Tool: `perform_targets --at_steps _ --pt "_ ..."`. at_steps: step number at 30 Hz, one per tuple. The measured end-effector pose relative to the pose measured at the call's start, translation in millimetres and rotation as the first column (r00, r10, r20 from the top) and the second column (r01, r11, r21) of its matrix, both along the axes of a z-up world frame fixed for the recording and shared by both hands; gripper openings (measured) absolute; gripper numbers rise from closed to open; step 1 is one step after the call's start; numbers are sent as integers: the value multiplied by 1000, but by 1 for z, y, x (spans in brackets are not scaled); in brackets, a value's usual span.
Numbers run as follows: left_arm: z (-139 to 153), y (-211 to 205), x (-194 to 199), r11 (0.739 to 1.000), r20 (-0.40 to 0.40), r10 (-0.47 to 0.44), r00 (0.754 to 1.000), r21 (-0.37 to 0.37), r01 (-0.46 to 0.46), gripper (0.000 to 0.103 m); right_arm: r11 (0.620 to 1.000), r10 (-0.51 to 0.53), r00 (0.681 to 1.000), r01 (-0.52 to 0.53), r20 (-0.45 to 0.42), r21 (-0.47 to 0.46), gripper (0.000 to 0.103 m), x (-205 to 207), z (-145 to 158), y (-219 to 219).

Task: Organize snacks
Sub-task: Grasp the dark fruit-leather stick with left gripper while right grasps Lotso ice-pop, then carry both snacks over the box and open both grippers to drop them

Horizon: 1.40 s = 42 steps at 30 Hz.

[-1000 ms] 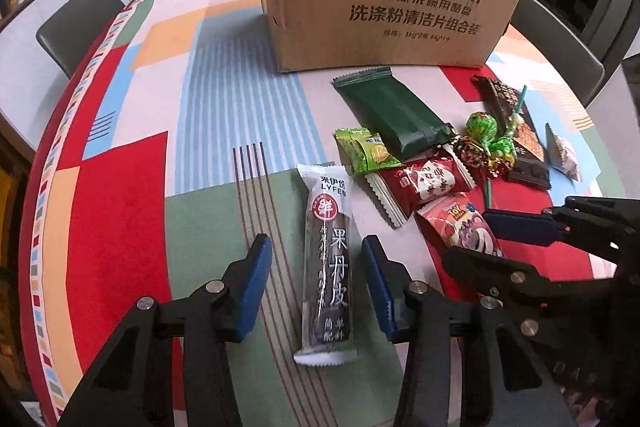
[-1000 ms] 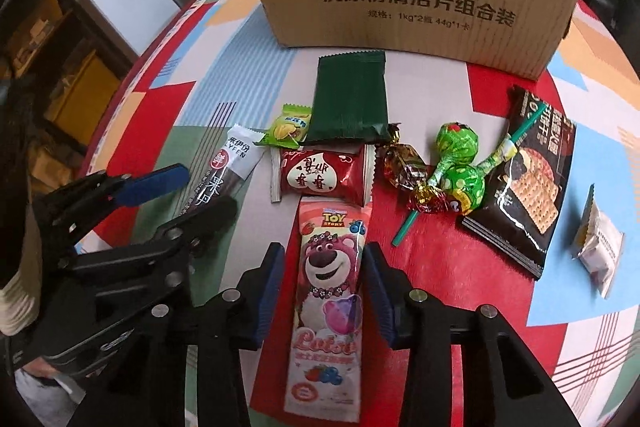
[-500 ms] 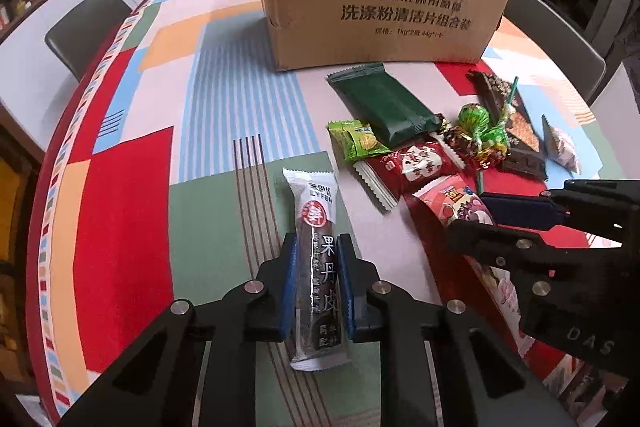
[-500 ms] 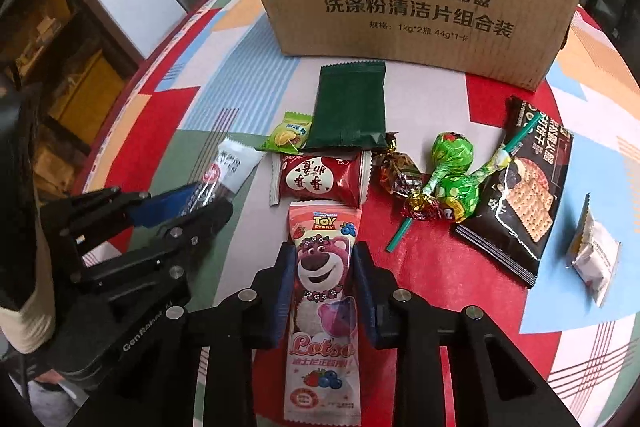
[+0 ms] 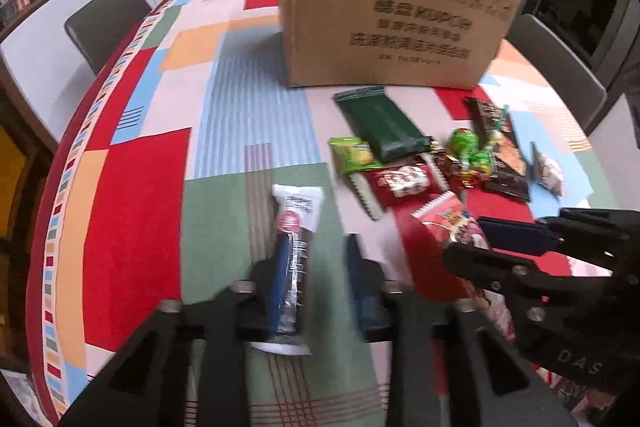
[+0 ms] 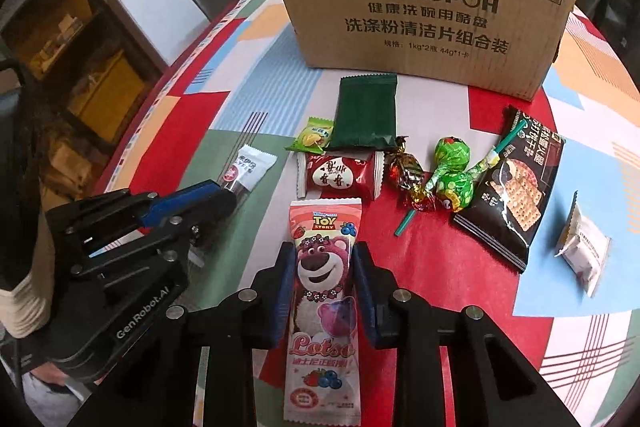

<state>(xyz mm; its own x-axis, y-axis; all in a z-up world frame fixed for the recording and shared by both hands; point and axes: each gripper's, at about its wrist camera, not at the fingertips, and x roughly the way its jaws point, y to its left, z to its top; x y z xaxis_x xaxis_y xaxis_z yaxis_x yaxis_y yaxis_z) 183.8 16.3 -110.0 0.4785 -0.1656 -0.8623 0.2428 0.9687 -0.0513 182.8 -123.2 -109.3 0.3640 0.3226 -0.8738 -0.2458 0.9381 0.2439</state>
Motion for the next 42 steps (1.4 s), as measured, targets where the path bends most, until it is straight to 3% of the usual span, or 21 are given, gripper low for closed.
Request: perform_targets --at_steps 6,8,10,16,28,42 --pt "-18 -2 9 998 -33 -2 999 59 4 37 1000 -12 999 12 -32 -4 30 7 -12 3" --pt "-21 -3 10 998 -37 0 999 60 2 33 1000 -16 999 16 -34 -6 30 8 -14 4" --pt "-20 -4 11 999 -36 -5 999 50 7 20 1000 -16 999 16 -35 -7 30 9 -14 4" --pt "-12 -4 3 1000 -29 -9 1000 21 9 17 1000 -11 1000 11 -18 2 30 8 -10 4" --pt "38 -3 -11 998 71 4 997 -61 0 17 999 -9 998 7 58 33 30 0 19 -7" --pt "99 -26 1 994 226 -31 974 -100 55 17 996 -75 977 62 199 69 30 14 74 -39"
